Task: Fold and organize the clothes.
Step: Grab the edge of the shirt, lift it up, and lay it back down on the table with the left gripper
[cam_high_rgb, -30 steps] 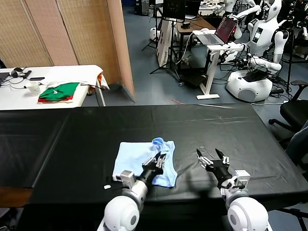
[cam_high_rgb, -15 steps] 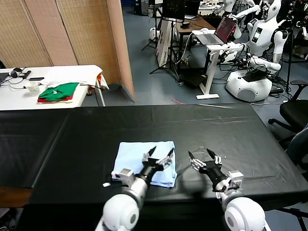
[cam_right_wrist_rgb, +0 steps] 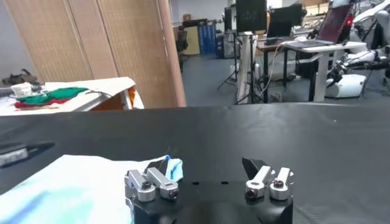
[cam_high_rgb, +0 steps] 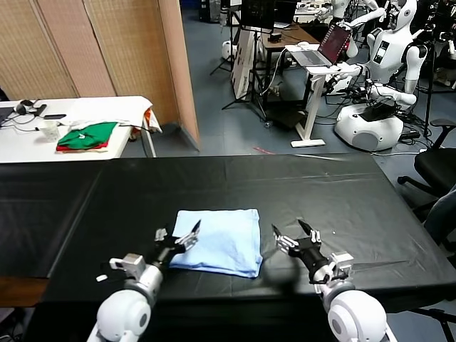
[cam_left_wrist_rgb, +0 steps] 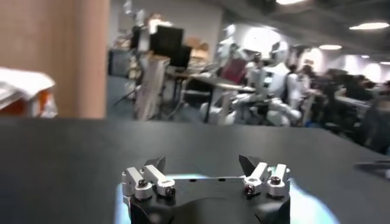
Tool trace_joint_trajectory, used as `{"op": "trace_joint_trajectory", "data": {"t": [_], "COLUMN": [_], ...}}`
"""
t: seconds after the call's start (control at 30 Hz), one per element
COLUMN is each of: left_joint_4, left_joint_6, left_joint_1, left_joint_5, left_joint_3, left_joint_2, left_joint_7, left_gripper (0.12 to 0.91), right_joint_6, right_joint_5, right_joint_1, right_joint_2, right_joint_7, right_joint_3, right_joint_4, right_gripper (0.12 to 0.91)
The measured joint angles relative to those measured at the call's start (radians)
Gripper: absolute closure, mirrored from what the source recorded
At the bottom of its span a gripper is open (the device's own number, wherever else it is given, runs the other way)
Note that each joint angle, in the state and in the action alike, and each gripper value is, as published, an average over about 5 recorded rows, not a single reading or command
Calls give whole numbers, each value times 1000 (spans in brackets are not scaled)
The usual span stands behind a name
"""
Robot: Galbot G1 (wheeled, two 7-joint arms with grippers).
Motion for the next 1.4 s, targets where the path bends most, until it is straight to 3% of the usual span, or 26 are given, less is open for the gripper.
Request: {"op": "trace_joint_trajectory", "data": {"t": [0.3, 0.67, 0.8, 0.9, 1.13, 1.27, 1.4], "left_joint_4": [58, 83, 91, 95, 87, 72, 47], "left_joint_6": [7, 11, 12, 19, 84, 92, 76], "left_joint_1": [0, 16, 20, 21, 15, 16, 23], "left_joint_5": [-140, -209, -212, -237, -372, -368, -251], "left_joint_3": [-52, -65, -56, -54, -63, -65, -65], "left_joint_2": [-11, -27, -37, -46, -55, -51, -32], "left_joint_7": [-4, -4, -4, -12, -69, -82, -69], "left_gripper": [123, 138, 272, 418, 816, 851, 851], "right_joint_6": [0, 0, 1, 2, 7, 9, 12], "right_joint_5": [-6, -10, -10, -10, -12, -13, -13], "right_joint_1": [-12, -11, -9, -7, -6, -9, -12], "right_joint_2": [7, 12, 13, 17, 28, 30, 31], "right_joint_7": [-1, 0, 0, 0, 0, 1, 2], "right_joint_3": [-1, -4, -2, -1, -3, -3, 1], "right_joint_4": [13, 13, 13, 14, 11, 8, 7], "right_gripper": [118, 118, 118, 118, 118, 118, 118]}}
